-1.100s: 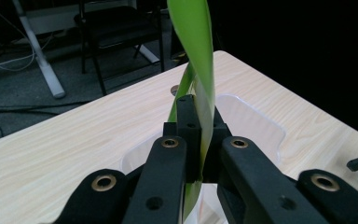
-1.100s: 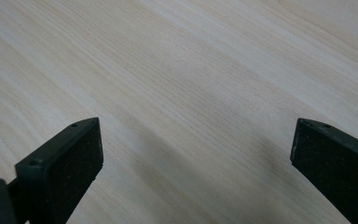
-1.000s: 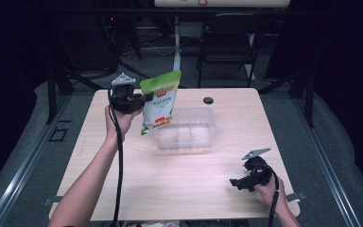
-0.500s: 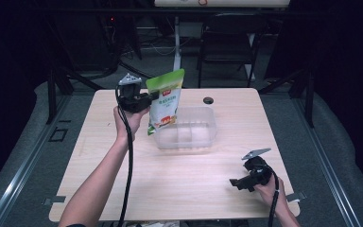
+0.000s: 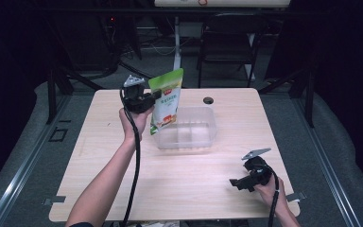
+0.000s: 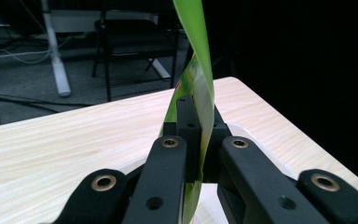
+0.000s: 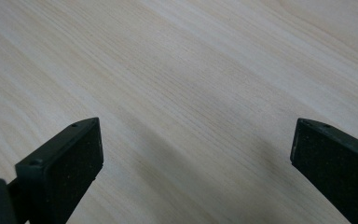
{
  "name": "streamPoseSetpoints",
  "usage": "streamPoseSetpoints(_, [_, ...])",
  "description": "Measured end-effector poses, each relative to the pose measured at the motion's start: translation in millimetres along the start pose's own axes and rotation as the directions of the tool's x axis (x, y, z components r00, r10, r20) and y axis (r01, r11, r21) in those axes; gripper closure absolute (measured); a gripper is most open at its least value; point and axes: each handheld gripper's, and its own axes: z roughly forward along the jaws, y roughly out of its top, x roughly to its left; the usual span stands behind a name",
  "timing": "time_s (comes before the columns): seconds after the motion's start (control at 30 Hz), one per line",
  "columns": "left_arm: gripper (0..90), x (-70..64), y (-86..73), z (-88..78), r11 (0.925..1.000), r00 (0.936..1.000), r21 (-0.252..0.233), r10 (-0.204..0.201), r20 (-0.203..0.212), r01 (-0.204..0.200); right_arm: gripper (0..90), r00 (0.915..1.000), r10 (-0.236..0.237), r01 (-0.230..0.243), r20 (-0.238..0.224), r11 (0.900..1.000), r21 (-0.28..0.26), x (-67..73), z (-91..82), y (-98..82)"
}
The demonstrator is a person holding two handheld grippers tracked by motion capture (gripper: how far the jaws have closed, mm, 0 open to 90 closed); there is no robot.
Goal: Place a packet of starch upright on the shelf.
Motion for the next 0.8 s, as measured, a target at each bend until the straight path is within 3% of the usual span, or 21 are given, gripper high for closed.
streamPoseSetpoints(0.8, [89.8,1.1,-18.6,25.0,0.9976,0.9976,-0.022,-0.066,-0.022,0.065,1.9,1.0,-0.001,0.0,-0.001,1.0,-0.002,0.6,-0.5,0.0])
